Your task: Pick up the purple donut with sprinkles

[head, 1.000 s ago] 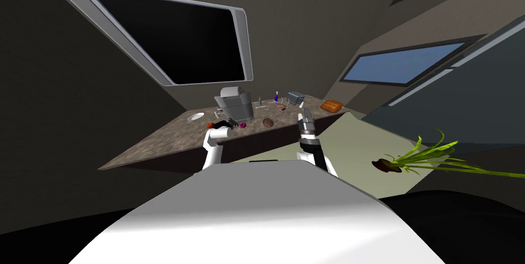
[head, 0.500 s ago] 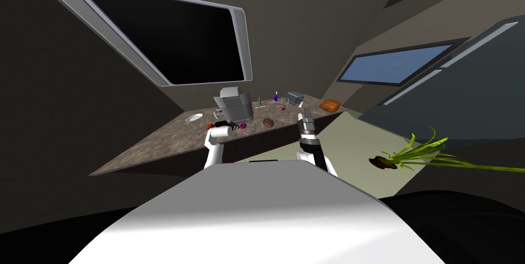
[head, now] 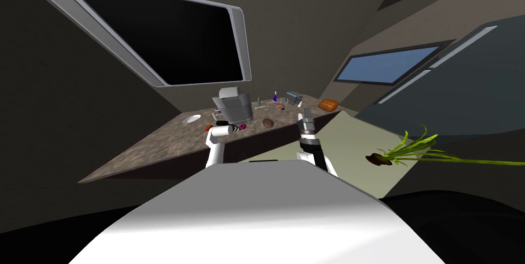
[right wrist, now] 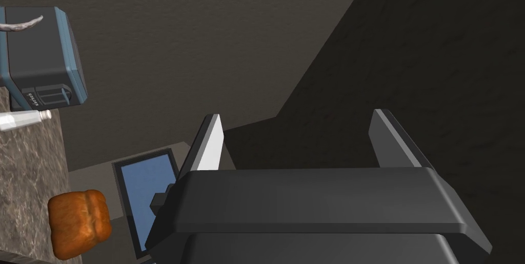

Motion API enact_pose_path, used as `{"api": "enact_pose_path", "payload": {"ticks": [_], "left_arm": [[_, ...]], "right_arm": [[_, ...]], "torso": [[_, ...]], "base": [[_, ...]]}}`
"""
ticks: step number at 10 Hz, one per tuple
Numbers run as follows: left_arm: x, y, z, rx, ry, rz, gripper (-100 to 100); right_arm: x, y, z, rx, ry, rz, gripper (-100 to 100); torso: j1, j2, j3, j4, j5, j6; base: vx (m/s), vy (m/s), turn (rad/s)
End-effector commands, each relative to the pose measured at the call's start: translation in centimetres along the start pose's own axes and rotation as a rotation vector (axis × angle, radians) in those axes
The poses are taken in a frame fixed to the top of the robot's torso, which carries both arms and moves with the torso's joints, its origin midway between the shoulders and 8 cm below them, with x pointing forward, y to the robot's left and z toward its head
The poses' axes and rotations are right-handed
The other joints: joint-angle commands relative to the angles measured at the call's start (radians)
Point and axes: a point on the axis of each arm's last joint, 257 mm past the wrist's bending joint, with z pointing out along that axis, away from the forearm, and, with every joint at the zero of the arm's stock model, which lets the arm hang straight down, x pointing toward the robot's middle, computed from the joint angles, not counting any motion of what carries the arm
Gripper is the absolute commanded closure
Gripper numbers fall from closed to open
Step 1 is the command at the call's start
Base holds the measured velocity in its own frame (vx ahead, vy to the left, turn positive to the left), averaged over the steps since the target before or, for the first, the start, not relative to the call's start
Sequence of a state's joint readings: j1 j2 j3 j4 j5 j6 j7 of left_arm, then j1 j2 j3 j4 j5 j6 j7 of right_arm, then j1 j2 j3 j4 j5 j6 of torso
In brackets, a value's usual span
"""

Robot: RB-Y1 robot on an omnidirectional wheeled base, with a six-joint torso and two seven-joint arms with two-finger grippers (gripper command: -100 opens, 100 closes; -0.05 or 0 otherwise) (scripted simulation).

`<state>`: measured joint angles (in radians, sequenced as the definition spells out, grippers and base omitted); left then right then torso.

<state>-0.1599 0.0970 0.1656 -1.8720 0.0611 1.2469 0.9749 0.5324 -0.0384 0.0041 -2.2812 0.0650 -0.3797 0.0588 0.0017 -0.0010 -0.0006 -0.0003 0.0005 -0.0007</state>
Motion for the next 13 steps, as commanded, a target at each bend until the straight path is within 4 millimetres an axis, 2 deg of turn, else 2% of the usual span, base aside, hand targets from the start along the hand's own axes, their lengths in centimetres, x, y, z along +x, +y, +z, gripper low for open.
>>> {"api": "enact_pose_path", "payload": {"ticks": [1, 5, 6, 8, 11, 12, 13], "left_arm": [[-0.7, 0.5, 0.0, -0.023, -0.030, -0.020, -100], [-3.0, 3.0, 0.3, -0.110, -0.132, -0.116, -100], [-3.1, 3.0, 0.3, -0.112, -0.136, -0.116, -100], [-3.9, 4.5, 0.2, -0.158, -0.185, -0.166, -100], [-4.0, 6.3, -0.1, -0.208, -0.223, -0.219, -100], [-4.0, 5.8, -0.1, -0.197, -0.216, -0.207, -100], [-4.0, 5.9, -0.1, -0.200, -0.218, -0.210, 0]], "right_arm": [[0.0, 0.0, 0.0, 0.000, 0.000, 0.000, 0], [0.0, 0.0, 0.0, 0.000, 0.000, 0.000, 0], [0.0, 0.0, 0.0, 0.000, 0.000, 0.000, 0], [0.0, 0.0, 0.0, 0.000, 0.000, 0.000, 0], [0.0, 0.0, 0.0, 0.000, 0.000, 0.000, 0], [0.0, 0.0, 0.0, 0.000, 0.000, 0.000, 0], [0.0, 0.0, 0.0, 0.000, 0.000, 0.000, 0]], "torso": [[0.000, 0.000, 0.000, 0.000, 0.000, 0.000], [0.000, 0.000, 0.000, 0.000, 0.000, 0.000], [0.000, -0.001, -0.001, 0.000, 0.000, 0.000], [0.000, -0.001, -0.001, 0.000, 0.000, 0.000], [-0.001, -0.004, -0.002, -0.001, 0.000, 0.000], [-0.001, -0.006, -0.003, -0.001, 0.000, 0.000], [-0.002, -0.004, -0.002, -0.001, 0.000, 0.000]], "base": [[0.011, 0.026, -0.030], [0.022, 0.025, -0.056], [0.027, 0.026, -0.024], [0.040, 0.024, -0.059], [0.086, 0.016, -0.068], [0.055, 0.008, -0.018], [0.009, 0.001, 0.004]]}}
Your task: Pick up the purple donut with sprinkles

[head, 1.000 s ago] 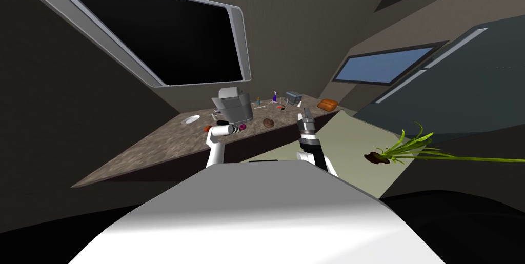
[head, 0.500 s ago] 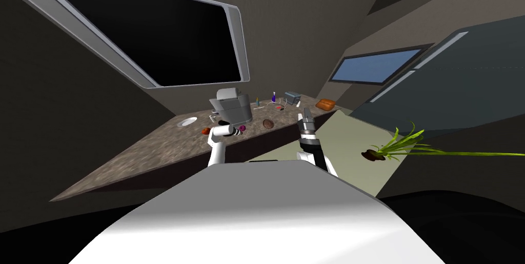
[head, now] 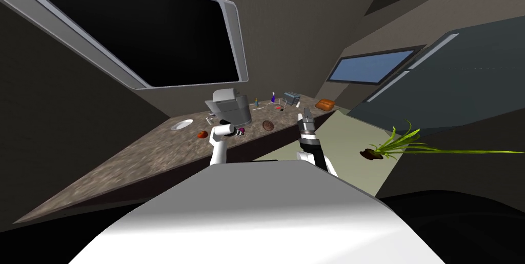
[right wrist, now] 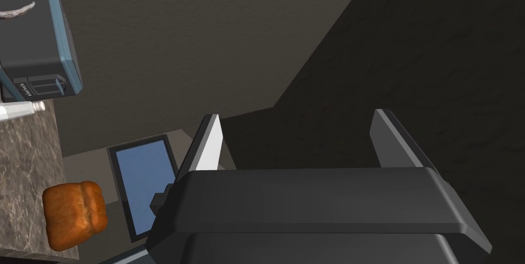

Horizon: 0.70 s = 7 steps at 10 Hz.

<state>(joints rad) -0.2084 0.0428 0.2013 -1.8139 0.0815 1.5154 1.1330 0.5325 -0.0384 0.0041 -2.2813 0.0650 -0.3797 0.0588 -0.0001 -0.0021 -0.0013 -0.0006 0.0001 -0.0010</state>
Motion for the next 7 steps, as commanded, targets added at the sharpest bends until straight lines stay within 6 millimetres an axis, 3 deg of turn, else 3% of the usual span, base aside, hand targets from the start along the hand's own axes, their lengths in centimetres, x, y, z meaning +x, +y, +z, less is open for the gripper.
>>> {"api": "enact_pose_path", "payload": {"ticks": [1, 6, 7], "left_arm": [[-0.9, -1.9, 0.6, 0.005, -0.003, -0.009, -100], [-3.0, -6.3, 1.7, 0.021, -0.002, -0.036, -100], [-2.6, -5.6, 1.4, 0.018, -0.004, -0.033, -100]], "right_arm": [[0.0, 0.0, 0.0, 0.000, 0.000, 0.000, 0], [0.0, 0.0, 0.0, 0.000, 0.000, 0.000, 0], [0.0, 0.0, 0.0, 0.000, 0.000, 0.000, 0]], "torso": [[0.000, 0.000, 0.000, 0.000, 0.000, 0.000], [-0.005, 0.002, 0.001, 0.001, -0.001, 0.000], [-0.005, 0.002, 0.001, 0.000, -0.001, 0.000]], "base": [[0.006, -0.058, -0.104], [0.001, -0.082, -0.060], [-0.004, -0.029, 0.005]]}}
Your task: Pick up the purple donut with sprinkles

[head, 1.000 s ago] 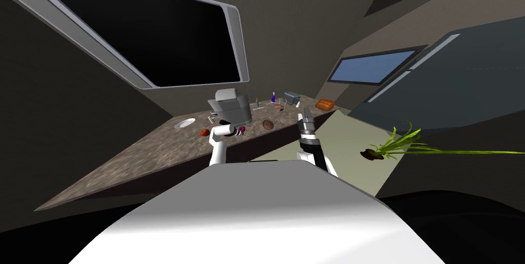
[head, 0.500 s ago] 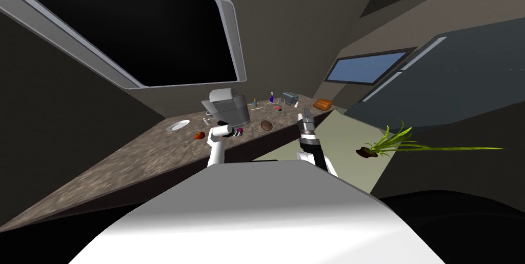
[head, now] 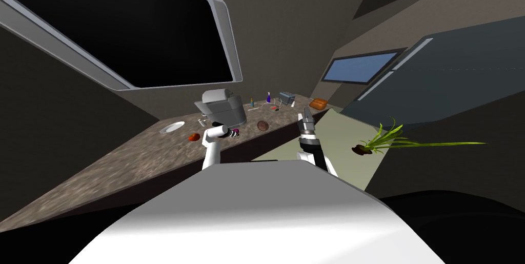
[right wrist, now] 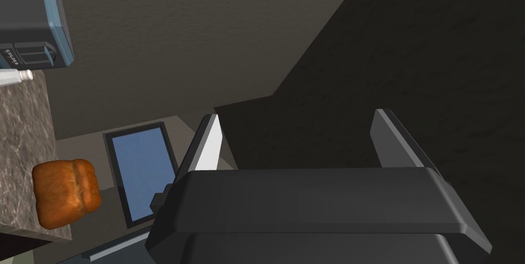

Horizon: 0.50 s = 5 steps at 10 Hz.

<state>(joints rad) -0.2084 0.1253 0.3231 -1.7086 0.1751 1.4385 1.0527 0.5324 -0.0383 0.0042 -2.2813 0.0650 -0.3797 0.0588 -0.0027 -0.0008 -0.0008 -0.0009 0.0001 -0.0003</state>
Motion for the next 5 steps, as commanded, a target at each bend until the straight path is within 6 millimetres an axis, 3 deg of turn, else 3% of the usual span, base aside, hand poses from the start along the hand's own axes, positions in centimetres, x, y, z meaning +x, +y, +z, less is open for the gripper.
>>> {"api": "enact_pose_path", "payload": {"ticks": [1, 5], "left_arm": [[0.00, 0.00, 0.00, 0.000, 0.000, 0.000, 100], [0.00, 0.00, -0.01, 0.000, 0.000, 0.000, 100]], "right_arm": [[0.00, 0.00, 0.00, 0.000, 0.000, 0.000, 0], [0.00, 0.00, 0.00, 0.000, 0.000, 0.000, 0]], "torso": [[0.000, 0.000, 0.000, 0.000, 0.000, 0.000], [0.002, -0.001, 0.000, 0.000, 0.001, 0.000]], "base": [[0.000, 0.000, 0.000], [0.000, 0.000, 0.000]]}}
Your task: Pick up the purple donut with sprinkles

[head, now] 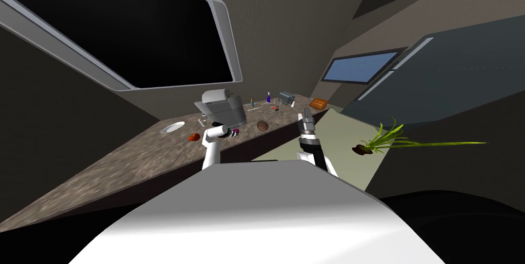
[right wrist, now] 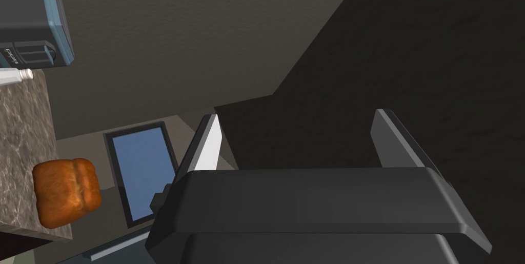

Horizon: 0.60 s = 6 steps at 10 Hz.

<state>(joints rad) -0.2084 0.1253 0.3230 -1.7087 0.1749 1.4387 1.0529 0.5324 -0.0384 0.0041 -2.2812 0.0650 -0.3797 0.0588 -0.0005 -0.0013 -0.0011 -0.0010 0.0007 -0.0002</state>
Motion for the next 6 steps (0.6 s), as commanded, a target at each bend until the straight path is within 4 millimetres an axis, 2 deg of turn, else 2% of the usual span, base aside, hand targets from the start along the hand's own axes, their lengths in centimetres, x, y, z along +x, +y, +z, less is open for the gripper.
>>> {"api": "enact_pose_path", "payload": {"ticks": [1, 2, 6], "left_arm": [[0.0, 0.0, 0.0, 0.000, 0.000, 0.000, 0], [0.5, 1.3, -0.2, -0.006, -0.002, 0.009, 100], [2.2, 5.1, -1.3, -0.018, 0.001, 0.030, 100]], "right_arm": [[0.0, 0.0, 0.0, 0.000, 0.000, 0.000, 0], [0.0, 0.0, 0.0, 0.000, 0.000, 0.000, 0], [0.0, 0.0, 0.0, 0.000, 0.000, 0.000, 0]], "torso": [[0.000, 0.000, 0.000, 0.000, 0.000, 0.000], [0.000, 0.000, 0.000, 0.000, 0.000, 0.000], [0.006, 0.001, 0.001, 0.001, 0.001, 0.000]], "base": [[0.000, 0.000, 0.000], [-0.012, 0.051, 0.076], [-0.001, 0.093, 0.068]]}}
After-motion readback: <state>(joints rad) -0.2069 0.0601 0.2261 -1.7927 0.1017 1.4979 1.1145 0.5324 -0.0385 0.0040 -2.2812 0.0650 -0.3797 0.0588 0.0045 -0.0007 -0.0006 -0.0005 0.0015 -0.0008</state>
